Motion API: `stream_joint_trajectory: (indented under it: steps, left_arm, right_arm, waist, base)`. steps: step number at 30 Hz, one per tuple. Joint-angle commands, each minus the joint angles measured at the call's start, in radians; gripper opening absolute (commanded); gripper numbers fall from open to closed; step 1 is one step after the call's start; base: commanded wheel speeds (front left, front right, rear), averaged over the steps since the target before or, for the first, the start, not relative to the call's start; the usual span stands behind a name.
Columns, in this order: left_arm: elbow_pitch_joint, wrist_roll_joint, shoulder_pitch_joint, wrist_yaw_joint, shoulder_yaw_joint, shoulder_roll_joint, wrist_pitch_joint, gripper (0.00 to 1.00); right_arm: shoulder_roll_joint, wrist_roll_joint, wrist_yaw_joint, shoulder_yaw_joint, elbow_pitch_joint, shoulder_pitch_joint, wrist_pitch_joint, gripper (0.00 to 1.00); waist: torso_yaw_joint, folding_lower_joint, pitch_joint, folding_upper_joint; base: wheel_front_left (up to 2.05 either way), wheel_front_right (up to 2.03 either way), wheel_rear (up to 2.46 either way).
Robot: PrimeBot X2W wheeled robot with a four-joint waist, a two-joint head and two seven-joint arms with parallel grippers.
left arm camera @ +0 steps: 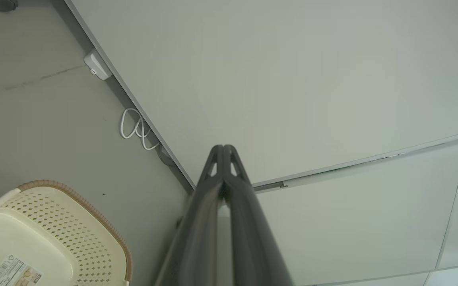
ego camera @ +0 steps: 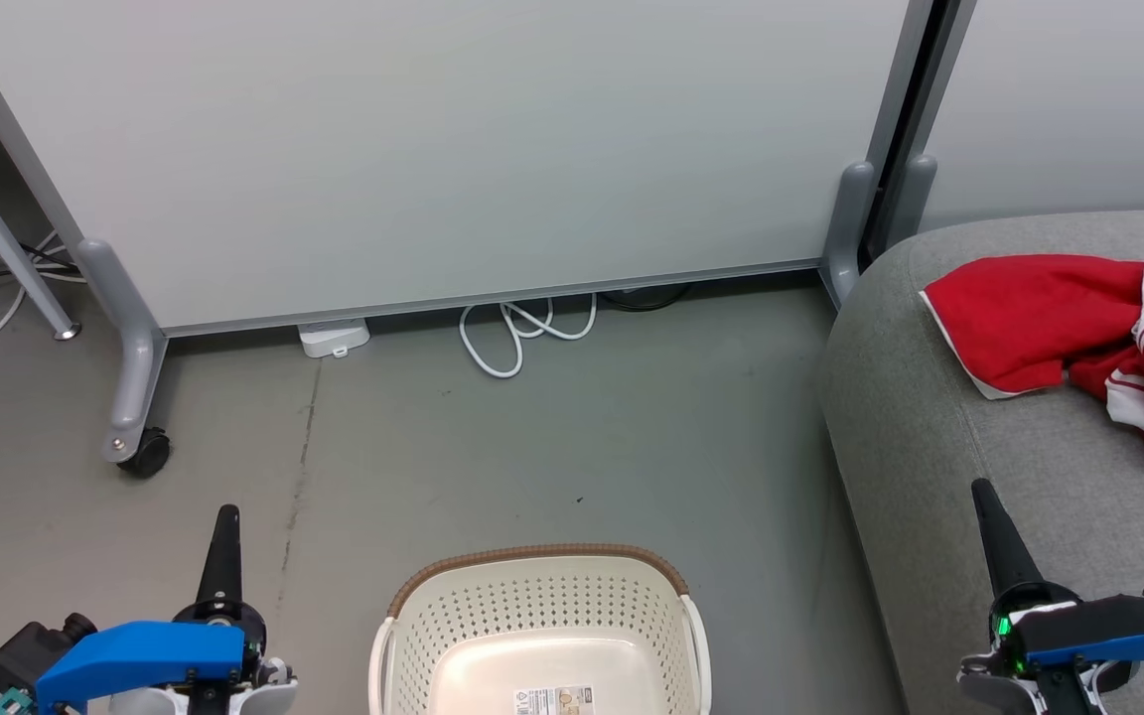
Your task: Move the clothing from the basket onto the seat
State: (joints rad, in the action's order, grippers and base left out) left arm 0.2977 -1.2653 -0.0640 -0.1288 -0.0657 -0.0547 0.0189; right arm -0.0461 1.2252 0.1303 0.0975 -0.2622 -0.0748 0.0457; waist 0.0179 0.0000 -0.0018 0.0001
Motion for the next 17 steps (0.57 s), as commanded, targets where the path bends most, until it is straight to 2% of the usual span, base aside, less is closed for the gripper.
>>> stream_joint_trajectory:
  steps: [1,17]
  left_arm:
    - [-0.013,-0.025,-0.023,-0.002,-0.008,-0.001,0.008,0.0]
    - [-0.03,-0.154,-0.034,-0.003,-0.025,0.001,0.044,0.0]
  right_arm:
    - [-0.005,0.029,0.001,0.003,0.012,-0.021,0.007,0.0]
    - [-0.006,0.173,0.001,0.009,0.015,-0.027,0.032,0.0]
  waist:
    - [-0.001,0.0,0.0,-0.0001]
    - [-0.007,0.0,0.002,-0.0001]
  base:
    - [0.0,0.0,0.0]
    - [0.0,0.0,0.0]
